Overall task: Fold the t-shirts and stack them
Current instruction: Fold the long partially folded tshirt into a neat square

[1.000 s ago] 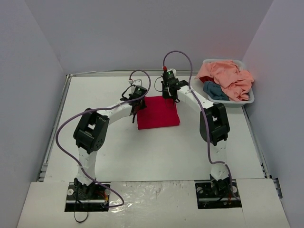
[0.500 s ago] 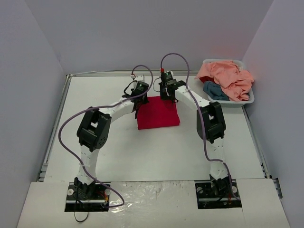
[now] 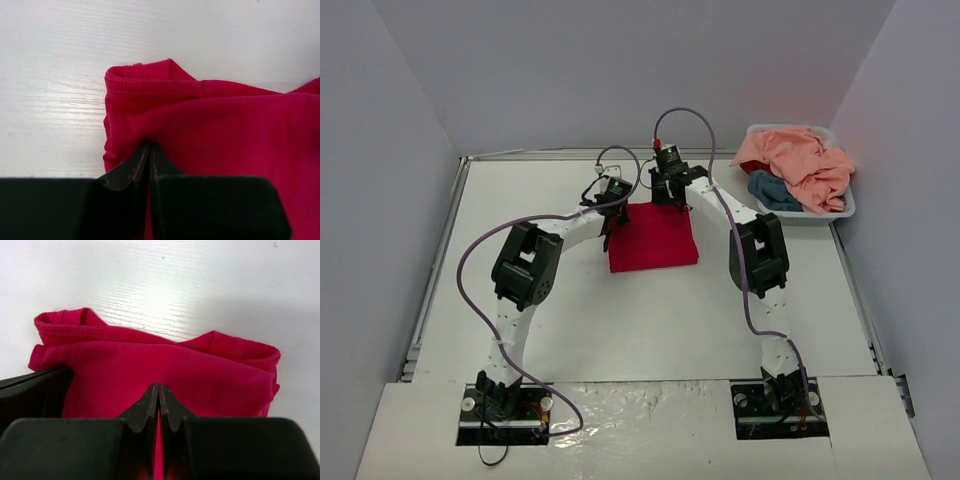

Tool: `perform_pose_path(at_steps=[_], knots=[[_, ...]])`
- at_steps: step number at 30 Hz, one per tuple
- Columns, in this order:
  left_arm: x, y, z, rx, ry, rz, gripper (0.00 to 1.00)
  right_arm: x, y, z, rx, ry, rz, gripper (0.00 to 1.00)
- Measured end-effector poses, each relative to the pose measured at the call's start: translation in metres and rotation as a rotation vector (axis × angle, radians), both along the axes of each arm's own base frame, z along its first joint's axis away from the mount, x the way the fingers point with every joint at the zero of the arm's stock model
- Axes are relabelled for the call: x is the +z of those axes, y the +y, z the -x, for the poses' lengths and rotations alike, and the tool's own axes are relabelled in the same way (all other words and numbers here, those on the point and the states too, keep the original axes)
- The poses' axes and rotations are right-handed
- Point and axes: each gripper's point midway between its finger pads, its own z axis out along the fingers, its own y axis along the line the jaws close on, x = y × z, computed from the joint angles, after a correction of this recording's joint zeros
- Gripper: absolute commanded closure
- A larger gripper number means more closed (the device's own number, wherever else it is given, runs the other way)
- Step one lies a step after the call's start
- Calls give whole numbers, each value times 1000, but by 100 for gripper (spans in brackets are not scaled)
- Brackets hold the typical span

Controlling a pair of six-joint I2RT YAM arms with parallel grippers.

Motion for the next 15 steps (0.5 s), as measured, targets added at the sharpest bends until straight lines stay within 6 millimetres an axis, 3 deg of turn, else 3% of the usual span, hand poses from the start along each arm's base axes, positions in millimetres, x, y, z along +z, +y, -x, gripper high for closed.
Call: perform_pose_path(at_steps=[9,15], knots=[[0,0,0,0,0,1,98,-27,2,2,0,51,3,100],[0,0,0,-1,0,2,98,-32,-7,-1,-20,54,15,100]])
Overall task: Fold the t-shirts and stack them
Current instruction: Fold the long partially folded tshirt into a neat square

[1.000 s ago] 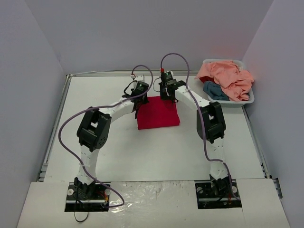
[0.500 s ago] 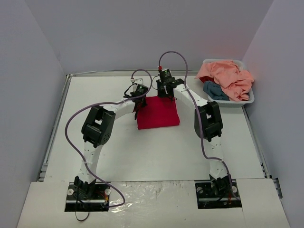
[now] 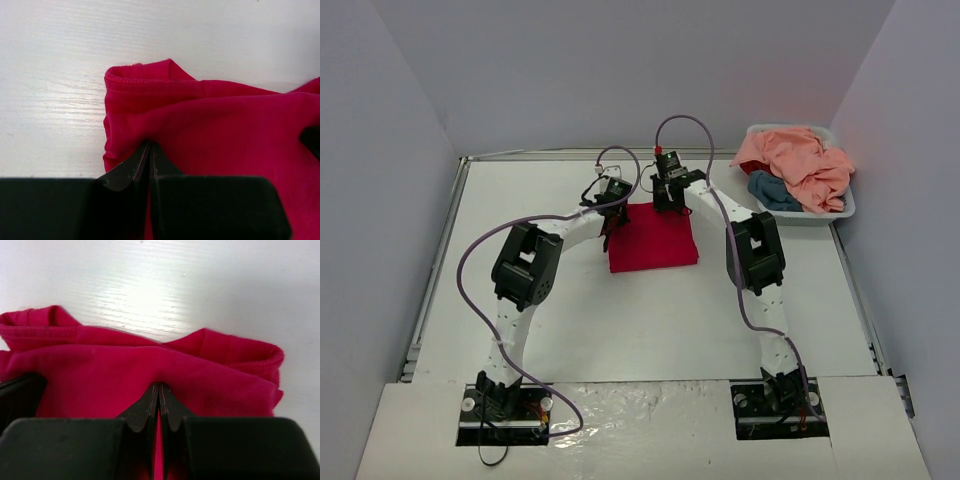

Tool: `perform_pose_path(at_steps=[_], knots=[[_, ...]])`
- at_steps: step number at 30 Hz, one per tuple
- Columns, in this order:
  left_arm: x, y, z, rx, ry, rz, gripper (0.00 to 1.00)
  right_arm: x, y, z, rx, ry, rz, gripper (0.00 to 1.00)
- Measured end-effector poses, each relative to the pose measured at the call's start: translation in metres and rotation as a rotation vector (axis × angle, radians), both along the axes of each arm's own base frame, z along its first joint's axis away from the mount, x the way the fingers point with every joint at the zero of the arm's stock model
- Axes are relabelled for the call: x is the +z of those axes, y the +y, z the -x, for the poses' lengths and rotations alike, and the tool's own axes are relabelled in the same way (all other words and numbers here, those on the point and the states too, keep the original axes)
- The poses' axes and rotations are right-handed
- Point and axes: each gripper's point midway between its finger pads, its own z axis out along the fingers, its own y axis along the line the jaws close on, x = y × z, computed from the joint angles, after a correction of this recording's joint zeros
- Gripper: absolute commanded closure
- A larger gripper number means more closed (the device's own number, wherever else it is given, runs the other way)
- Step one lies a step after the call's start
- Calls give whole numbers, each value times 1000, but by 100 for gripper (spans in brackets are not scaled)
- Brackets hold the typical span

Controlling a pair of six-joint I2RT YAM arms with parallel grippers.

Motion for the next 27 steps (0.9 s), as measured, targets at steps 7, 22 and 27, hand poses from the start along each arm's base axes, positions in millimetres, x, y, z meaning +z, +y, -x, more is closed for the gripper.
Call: perform_pose_path(at_steps=[7,22,27], knots=[[-2,1,0,-1,0,3,98,-1,-34,-15,-64,-1,9,100],[-3,1,0,-4,-1,10,98,-19,-65,-15,-104,19,55,100],[-2,2,1,-10,0,2,91,-19,-66,-15,-105,17,58,100]])
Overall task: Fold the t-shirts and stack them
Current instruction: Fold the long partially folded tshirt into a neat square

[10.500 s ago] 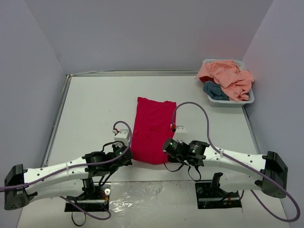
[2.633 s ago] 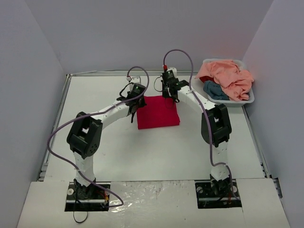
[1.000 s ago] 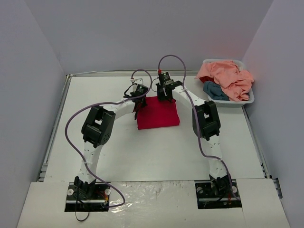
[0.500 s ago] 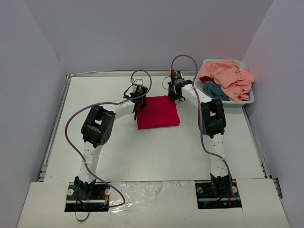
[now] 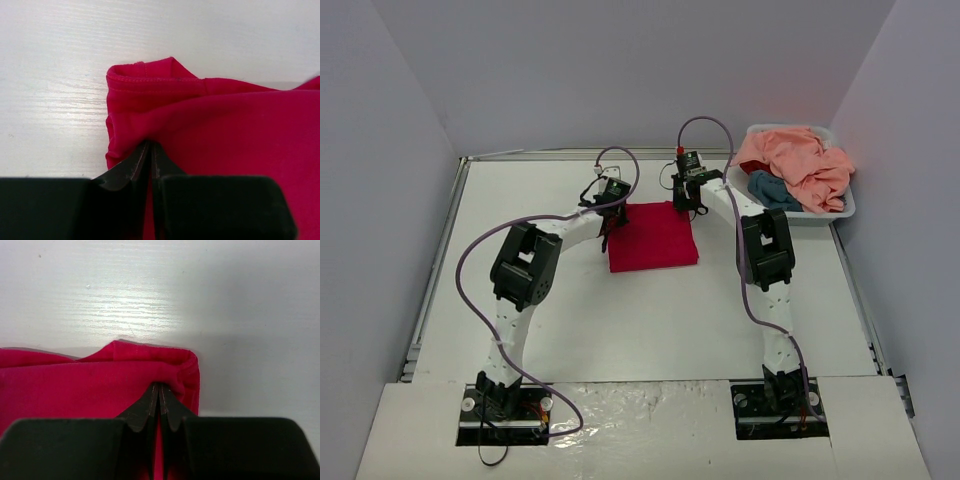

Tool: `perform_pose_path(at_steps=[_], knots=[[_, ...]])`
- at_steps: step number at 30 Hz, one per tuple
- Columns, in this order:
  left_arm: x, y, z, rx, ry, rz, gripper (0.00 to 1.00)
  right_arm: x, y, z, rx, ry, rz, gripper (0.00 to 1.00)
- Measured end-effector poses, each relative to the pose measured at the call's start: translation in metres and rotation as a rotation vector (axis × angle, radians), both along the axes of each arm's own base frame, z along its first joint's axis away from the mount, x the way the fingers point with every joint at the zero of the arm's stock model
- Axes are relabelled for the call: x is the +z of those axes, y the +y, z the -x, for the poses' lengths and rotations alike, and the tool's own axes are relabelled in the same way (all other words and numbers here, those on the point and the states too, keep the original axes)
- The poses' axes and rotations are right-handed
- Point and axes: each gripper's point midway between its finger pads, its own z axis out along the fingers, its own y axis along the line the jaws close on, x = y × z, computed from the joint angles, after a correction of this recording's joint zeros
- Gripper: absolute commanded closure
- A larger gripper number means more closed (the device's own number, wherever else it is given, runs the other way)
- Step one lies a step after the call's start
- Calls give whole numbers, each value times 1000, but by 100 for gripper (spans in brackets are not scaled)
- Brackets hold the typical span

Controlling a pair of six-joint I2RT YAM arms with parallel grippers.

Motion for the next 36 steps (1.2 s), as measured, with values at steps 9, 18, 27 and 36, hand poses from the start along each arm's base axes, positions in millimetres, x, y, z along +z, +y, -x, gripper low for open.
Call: perform_pose_path(at_steps=[9,18,27,36], knots=[[43,6,8,-1,-27,2,71,9,1,3,6,0,-9,96],[163,27,26,42,-212,77,64,62,7,19,34,-52,-55,62],[120,64,88,80,-93,46,65,72,52,75,162,-49,-12,64],[84,103,154,147,14,21,64,35,126,180,395,23,94,69]])
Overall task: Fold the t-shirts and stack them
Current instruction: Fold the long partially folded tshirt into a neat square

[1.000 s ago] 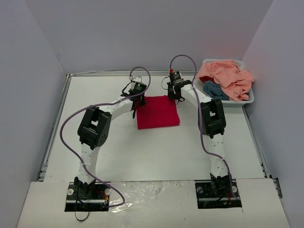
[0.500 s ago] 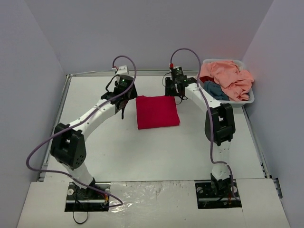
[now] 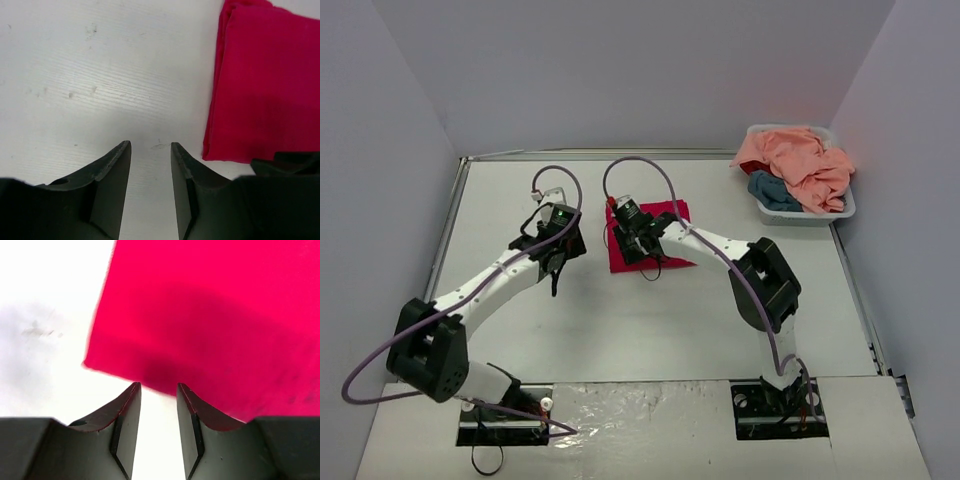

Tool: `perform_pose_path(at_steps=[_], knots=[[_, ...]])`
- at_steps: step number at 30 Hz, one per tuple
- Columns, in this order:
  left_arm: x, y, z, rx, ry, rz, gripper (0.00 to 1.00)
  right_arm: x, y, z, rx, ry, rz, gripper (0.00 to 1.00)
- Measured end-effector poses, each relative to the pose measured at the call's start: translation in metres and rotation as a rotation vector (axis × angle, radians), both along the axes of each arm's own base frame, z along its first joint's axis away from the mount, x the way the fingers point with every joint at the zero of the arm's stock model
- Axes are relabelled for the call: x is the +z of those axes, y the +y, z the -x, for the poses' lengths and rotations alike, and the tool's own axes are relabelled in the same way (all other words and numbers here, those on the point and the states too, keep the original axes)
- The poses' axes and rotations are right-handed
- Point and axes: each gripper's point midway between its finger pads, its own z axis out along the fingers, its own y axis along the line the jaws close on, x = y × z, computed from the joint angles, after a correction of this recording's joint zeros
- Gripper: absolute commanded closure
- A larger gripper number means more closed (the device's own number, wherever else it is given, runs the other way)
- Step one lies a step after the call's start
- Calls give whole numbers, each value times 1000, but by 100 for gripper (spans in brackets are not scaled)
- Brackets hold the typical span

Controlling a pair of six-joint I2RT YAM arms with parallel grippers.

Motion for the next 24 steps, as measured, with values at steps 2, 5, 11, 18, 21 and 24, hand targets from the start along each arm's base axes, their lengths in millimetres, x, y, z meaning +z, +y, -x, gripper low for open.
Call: perform_pose_path(at_steps=[2,5,11,18,21,24], knots=[[13,7,5,26,-33,27,63,-1,10,12,31,-8,15,69],[30,17,13,61,-84,69,63,0,24,25,66,-30,29,69],[21,33,28,103,-73,74,62,1,41,43,121,-64,59,69],[11,41,36,122,-52,65,59,-4,52,39,135,-84,77,64],[15,44,36,129,-64,70,57,-11,56,34,137,-85,87,63],[18,46,36,136,-73,73,56,-19,58,32,141,-81,101,62]])
